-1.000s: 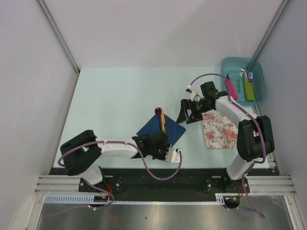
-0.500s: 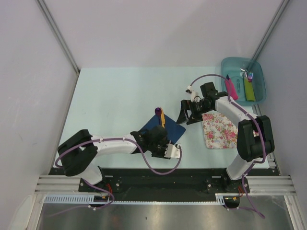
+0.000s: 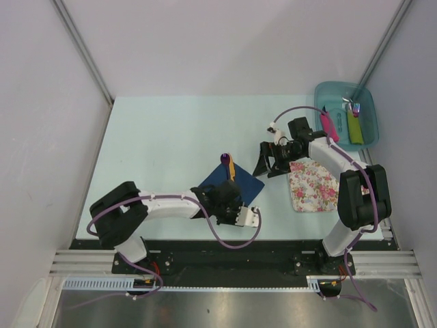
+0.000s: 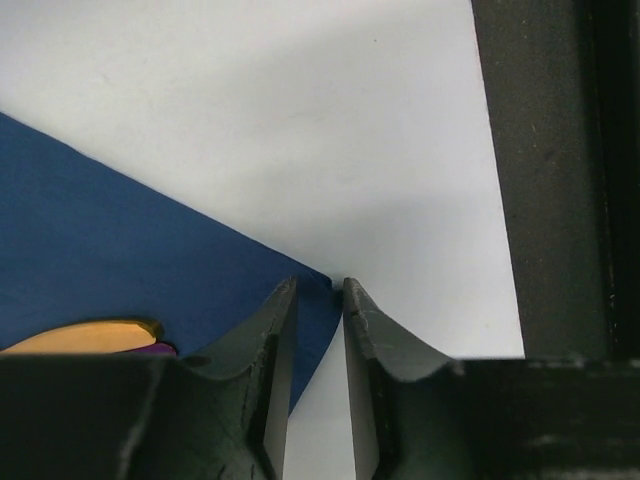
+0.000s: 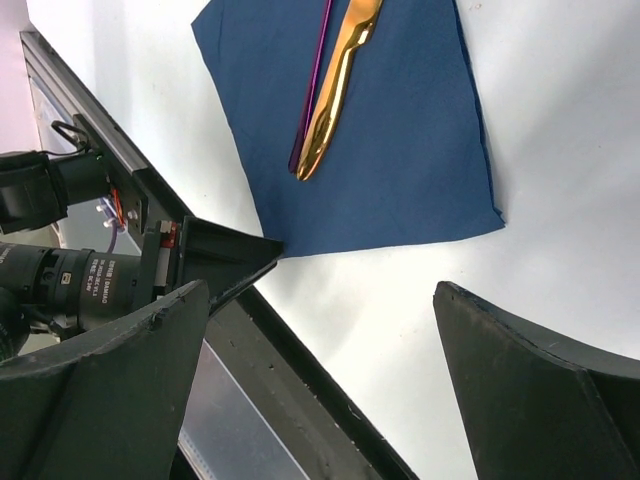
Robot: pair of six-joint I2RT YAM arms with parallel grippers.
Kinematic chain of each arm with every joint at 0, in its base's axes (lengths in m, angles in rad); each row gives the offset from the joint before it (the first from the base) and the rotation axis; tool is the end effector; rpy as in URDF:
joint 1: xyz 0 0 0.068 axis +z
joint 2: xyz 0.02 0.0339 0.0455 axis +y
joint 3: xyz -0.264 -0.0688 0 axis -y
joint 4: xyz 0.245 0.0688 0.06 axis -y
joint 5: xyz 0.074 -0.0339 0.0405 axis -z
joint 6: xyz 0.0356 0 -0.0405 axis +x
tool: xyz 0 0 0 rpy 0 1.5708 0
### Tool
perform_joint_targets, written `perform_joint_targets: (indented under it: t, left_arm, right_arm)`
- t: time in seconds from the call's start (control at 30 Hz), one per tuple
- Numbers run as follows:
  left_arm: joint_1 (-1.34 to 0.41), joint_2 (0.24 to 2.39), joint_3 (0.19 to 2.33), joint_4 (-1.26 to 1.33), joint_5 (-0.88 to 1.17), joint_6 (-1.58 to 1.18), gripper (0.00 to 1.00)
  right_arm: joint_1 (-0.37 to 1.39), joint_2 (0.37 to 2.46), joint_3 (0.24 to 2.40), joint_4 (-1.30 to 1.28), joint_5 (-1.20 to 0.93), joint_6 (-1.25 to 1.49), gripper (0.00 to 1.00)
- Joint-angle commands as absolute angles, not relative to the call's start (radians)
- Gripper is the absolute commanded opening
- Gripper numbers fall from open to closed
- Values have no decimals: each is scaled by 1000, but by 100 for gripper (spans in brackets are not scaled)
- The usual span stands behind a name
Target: Place the utensils on the paper napkin and roll it up
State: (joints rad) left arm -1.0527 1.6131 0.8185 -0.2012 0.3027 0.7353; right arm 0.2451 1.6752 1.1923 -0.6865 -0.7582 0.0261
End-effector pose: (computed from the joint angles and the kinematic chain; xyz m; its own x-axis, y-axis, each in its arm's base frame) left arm 0.1415 -0.2697 0.1539 0.3019 0.7633 -0.5711 0.9533 -0.2429 0.1793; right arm 0.3155 0.1042 0.2235 -0.9041 -0.2066 -0.3741 -0.4134 0.6448 0.6429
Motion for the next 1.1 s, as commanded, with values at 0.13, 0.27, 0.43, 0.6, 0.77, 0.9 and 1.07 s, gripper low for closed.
perform_joint_targets:
  t: [0.13,0.27,0.43,0.6,0.77,0.9,1.07]
  left_arm:
    - [-1048,1675,861,-216,319,764,11]
    - [-1031,1678,876,-222,318,778,4]
    - [-1019,1638,910,-261,354,796,1]
    - [-1011,1592,923,-302,391,815,0]
    - [-965,1582,980,-359,439,818,0]
    - [-914,1583,1032,-393,471,816,0]
    - [-882,1603,1046,-367,466,833,0]
  right_arm:
    - [227,1671,1189,-680,-787,32,100]
    - [225,1667,1184,-677,-790,34,100]
    - [229,1667,1178,-669,-796,38,100]
    - [230,1666,1164,-660,-807,38,100]
    - [235,1667,1157,-650,-810,37,100]
    - [235,1669,1154,-647,-811,40,100]
    - [238,1675,1140,-624,-830,54,98]
